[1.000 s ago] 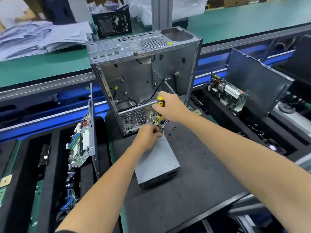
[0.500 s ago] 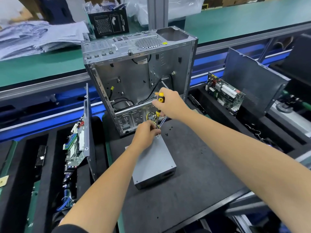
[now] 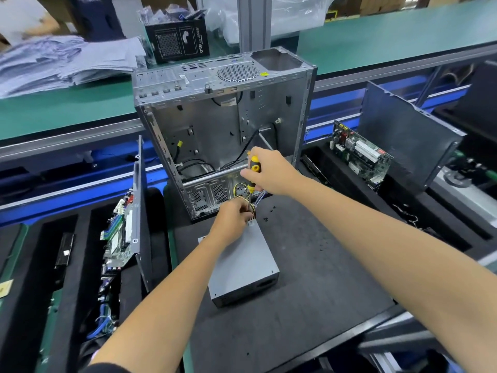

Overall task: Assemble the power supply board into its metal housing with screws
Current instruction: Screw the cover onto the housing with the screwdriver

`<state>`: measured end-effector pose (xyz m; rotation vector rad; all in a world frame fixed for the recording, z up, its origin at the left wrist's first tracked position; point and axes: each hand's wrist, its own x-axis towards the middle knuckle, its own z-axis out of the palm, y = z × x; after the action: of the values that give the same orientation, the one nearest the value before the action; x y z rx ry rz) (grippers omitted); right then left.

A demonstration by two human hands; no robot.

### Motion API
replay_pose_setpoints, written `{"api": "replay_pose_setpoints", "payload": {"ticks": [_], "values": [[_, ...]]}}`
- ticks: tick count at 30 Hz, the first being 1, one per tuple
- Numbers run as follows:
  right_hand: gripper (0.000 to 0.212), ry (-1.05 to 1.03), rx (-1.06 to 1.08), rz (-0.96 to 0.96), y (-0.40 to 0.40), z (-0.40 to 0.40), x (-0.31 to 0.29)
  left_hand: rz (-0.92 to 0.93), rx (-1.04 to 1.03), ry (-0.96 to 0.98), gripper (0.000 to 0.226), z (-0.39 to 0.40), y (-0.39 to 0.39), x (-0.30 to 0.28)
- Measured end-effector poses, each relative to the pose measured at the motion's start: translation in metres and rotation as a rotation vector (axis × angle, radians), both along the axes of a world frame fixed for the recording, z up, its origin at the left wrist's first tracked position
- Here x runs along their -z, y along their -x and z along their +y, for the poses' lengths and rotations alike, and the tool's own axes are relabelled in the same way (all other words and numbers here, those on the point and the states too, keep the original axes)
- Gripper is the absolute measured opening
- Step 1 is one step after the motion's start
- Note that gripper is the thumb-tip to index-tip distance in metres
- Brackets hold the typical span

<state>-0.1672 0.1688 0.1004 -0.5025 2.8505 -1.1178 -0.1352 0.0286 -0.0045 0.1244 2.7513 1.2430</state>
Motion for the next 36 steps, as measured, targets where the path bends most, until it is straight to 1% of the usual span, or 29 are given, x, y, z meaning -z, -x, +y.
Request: {"api": "replay_pose_setpoints", "payload": {"ticks": [3,10,12,16,22,28,31,36], "values": [[0.022,-0.03,-0.051,0.02,-0.002,-0.001,0.0,0.006,0.037,0.032,0.017,-0.001,0.0,0.0],[0.021,-0.141,-0.143,0.049,-0.005,-0.004,0.003,0.106,0.153,0.148,0.002,-0.004,0.0,0.001],[0.021,-0.142,-0.148,0.059,-0.005,-0.005,0.003,0.101,0.153,0.145,0.007,-0.004,-0.002,0.0],[0.022,-0.089,-0.134,0.04,-0.004,-0.003,0.003,0.119,0.142,0.189,0.007,-0.005,-0.001,0.001],[0.024,-0.117,-0.093,0.037,-0.005,-0.004,0.006,0.148,0.086,0.134,0.01,-0.002,0.0,-0.006],[0.022,-0.052,-0.041,0.035,-0.006,-0.002,0.003,0.058,0.054,0.036,0.011,-0.01,-0.001,-0.005],[0.023,-0.019,-0.042,0.038,-0.007,-0.003,0.0,0.021,0.062,0.034,0.013,-0.01,-0.003,-0.003],[0.022,-0.021,-0.044,0.021,-0.008,-0.003,0.001,0.028,0.08,0.045,0.017,-0.007,-0.004,-0.003]]}}
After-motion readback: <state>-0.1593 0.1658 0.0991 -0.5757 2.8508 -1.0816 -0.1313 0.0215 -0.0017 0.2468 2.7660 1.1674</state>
